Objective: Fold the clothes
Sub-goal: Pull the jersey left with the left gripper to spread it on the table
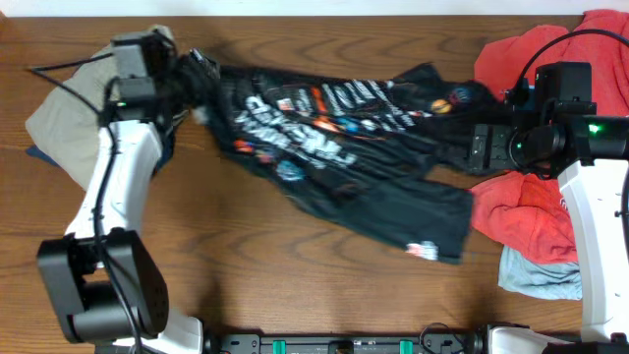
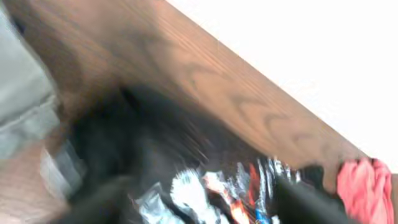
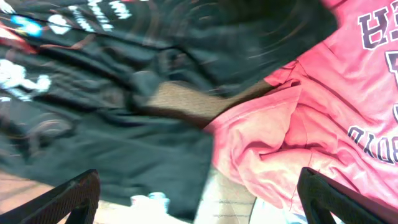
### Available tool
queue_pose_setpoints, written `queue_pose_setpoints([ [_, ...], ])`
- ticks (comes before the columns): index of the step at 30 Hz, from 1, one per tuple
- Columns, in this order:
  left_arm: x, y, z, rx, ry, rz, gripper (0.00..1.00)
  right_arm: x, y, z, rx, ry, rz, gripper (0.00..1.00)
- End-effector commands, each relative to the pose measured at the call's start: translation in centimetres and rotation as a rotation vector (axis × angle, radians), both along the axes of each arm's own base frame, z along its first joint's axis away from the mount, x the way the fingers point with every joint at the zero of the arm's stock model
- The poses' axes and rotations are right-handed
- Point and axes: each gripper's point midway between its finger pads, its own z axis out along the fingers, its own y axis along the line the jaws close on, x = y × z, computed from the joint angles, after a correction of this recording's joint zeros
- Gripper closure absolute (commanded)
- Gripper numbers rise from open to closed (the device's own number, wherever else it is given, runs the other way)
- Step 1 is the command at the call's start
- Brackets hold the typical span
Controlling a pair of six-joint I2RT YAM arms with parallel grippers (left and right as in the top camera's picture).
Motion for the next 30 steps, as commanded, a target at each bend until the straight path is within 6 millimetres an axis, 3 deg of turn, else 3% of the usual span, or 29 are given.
queue_pose_setpoints([
  [1,-3.1,-3.3,-2.3,-0.066,0.146,-0.120,0.02,-0.1,-0.3,0.4,0.000,-0.013,-0.021,0.01],
  [9,-15.7,-10.0,-8.1,-0.071,0.673,-0.276,0.03,-0.1,-0.3,0.4,-0.001,-0.014,-0.022,0.01],
  [15,-22.1,-15.6,-11.4,-0.035,0.847,-0.357,0.02,-0.1,-0.3,0.4,-0.001,-0.013,-0.022,0.01],
  [22,-26.0,-21.1,-15.8,-0.068,0.868,-0.318,0.02,-0.3,-0.3,0.4,0.000,-0.005,-0.022,0.01],
  [26,-26.0,-23.8,-17.1,-0.081,0.753,-0.357,0.02,-0.3,-0.3,0.3,0.000,-0.003,-0.021,0.01],
  [30,-25.5,-24.4,-18.1,-0.008,0.670,-0.349,0.02,-0.3,-0.3,0.3,0.000,-0.002,-0.021,0.01],
])
